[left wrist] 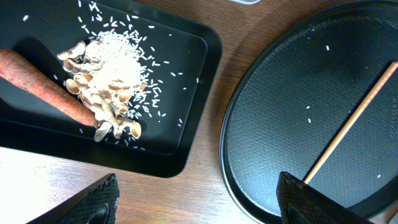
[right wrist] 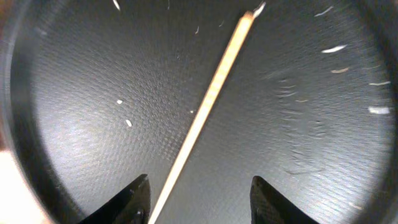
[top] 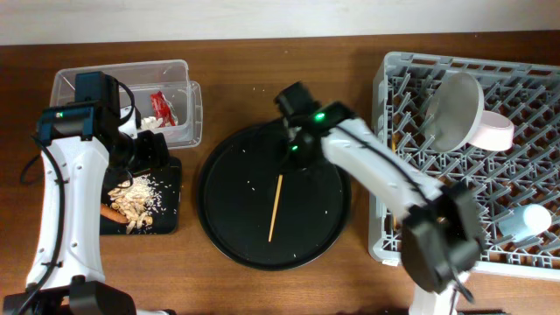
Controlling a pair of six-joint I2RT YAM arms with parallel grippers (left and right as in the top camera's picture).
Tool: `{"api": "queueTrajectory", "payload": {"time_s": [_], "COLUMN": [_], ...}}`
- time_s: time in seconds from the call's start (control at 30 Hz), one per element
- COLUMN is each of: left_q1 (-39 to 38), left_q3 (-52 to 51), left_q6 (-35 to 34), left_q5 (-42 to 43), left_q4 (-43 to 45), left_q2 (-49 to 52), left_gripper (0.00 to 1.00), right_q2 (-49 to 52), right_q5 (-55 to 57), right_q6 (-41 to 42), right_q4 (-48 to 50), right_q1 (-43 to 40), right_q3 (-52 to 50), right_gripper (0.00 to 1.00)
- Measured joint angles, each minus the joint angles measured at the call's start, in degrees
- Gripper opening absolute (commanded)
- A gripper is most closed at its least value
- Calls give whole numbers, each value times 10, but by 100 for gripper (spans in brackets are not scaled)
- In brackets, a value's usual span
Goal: Sort waste into correct bins and load items into the dishwasher rack
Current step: 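Grasp the second chopstick and place it in the rack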
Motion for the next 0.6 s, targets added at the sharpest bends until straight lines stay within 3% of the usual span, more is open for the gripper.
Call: {"api": "queueTrajectory", "payload": {"time_s": [0.1,0.27,0.47,0.6], "left_q1": [0,0,0,0], "left_q3": [0,0,0,0], "left_q6": [0,0,0,0], "left_q5": [0,0,0,0], "left_q4": [0,0,0,0], "left_q2": [0,0,0,0], "left_gripper": [80,80,81,80], "right_q2": [102,107,108,107], "right_q5": [13,38,80,82], "right_q6": [54,106,152,160], "right_q4": [22,18,-19,-22], "right_q1": [35,39,41,41], "right_q3": [3,7,3,3], "right_gripper": [50,39,4,4]}}
